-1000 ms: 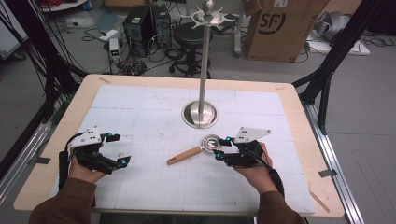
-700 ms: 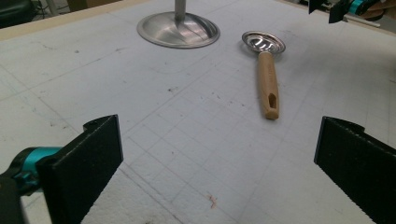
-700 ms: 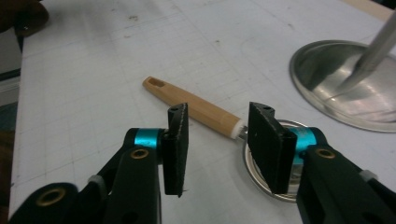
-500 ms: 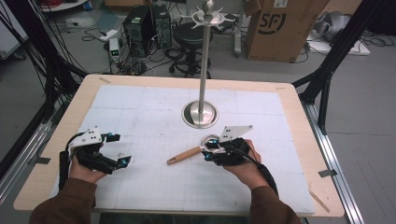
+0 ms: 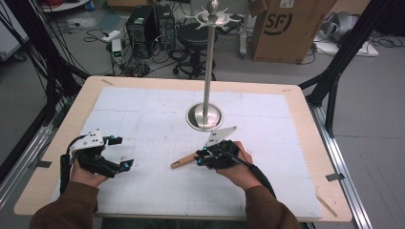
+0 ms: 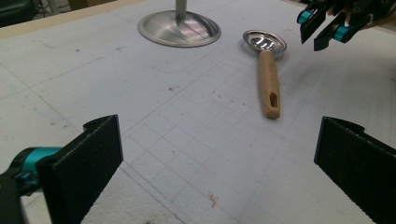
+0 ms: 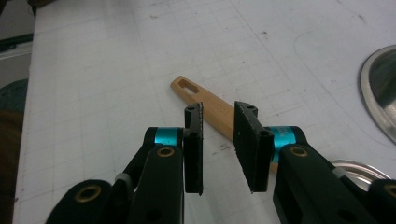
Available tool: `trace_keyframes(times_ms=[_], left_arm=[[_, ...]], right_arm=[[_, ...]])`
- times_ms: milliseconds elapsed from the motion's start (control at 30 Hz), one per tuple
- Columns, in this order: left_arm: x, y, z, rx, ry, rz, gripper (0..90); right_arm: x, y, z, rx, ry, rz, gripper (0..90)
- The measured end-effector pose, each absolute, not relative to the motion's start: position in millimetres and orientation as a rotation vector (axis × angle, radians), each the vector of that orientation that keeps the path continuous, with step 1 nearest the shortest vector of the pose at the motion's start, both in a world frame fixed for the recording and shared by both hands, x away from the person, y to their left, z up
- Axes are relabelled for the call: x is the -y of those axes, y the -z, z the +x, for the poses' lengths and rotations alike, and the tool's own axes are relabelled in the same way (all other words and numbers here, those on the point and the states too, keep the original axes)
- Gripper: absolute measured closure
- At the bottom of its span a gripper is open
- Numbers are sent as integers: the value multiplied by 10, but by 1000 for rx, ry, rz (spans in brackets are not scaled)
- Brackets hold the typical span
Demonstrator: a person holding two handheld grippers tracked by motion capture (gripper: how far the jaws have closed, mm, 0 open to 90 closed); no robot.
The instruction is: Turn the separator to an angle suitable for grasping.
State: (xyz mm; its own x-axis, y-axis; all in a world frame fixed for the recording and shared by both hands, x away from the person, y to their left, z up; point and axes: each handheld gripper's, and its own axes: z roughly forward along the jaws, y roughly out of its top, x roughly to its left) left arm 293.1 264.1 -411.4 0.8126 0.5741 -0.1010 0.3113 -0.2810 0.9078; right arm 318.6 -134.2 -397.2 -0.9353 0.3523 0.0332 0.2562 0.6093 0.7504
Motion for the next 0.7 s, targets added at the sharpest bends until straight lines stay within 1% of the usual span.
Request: trace_keyframes(times_ms=[267,567,633,700], left_arm=[[-2623,4122,2934,-666,-287,1890,16],[-2627,4121,2935,-666,-284,1890,17],[-2629,4121,2936,-666,-288,1890,17],[-2630,4121,2936,-667,-291,1888,17]], right_arm=[[1215,4026,3202,-2756,-1186,486,816],[1024,4110,3223,-2796,-1130,457,844],[989,4127,3229,-2807,-1129,447,874],[956,4146,3229,-2816,-1113,441,881]])
